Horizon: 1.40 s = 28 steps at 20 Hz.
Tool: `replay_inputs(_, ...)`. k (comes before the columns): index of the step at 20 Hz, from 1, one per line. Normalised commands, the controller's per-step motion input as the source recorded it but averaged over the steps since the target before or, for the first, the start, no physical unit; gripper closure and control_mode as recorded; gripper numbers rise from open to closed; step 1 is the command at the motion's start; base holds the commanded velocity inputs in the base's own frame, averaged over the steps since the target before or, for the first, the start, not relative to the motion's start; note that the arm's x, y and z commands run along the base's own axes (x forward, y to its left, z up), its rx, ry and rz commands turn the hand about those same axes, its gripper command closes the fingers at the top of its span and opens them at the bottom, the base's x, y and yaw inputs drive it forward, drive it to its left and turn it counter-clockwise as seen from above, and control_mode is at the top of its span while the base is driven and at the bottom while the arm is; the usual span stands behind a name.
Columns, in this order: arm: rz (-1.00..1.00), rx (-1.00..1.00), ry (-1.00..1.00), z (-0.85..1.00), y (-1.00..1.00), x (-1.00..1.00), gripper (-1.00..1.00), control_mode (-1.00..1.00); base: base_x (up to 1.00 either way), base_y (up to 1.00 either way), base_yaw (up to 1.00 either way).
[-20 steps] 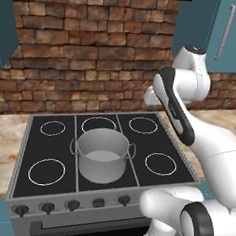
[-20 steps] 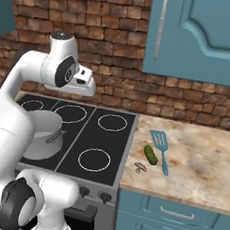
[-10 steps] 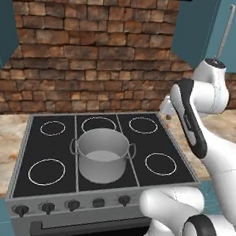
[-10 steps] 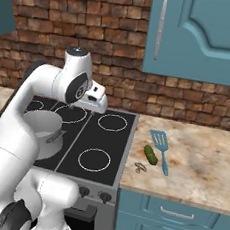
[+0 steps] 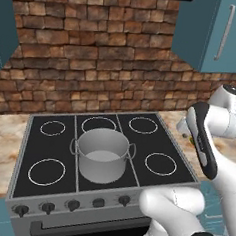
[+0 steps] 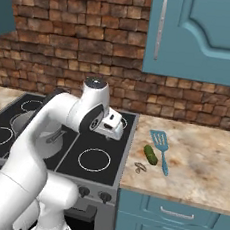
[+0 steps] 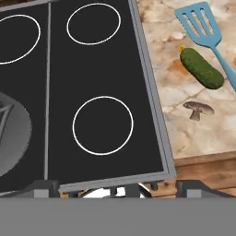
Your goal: Put the cucumber and mushroom in the pot. Retrieve the spatula and lightly stir the vegetables in the pot.
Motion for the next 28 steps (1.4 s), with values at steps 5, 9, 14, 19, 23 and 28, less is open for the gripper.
replay_inputs(5, 0.0, 0.01, 0.14, -0.32, -0.57, 0.13, -1.0, -1.0, 0.0, 0.0, 0.0)
replay_inputs(9, 0.0, 0.04, 0.04, -0.37, -0.62, 0.09, -1.0, -1.0, 0.0, 0.0, 0.0)
replay_inputs(14, 0.0, 0.0, 0.01, -0.36, -0.52, 0.14, -1.0, -1.0, 0.0, 0.0, 0.0)
replay_inputs(19, 0.01, 0.0, 0.01, -0.33, -0.32, 0.23, -1.0, -1.0, 0.0, 0.0, 0.0)
replay_inputs(23, 0.05, -0.02, 0.0, -0.3, -0.18, 0.22, -1.0, -1.0, 0.0, 0.0, 0.0)
replay_inputs(28, 0.09, -0.03, 0.01, -0.32, -0.2, 0.21, -1.0, -1.0, 0.0, 0.0, 0.0)
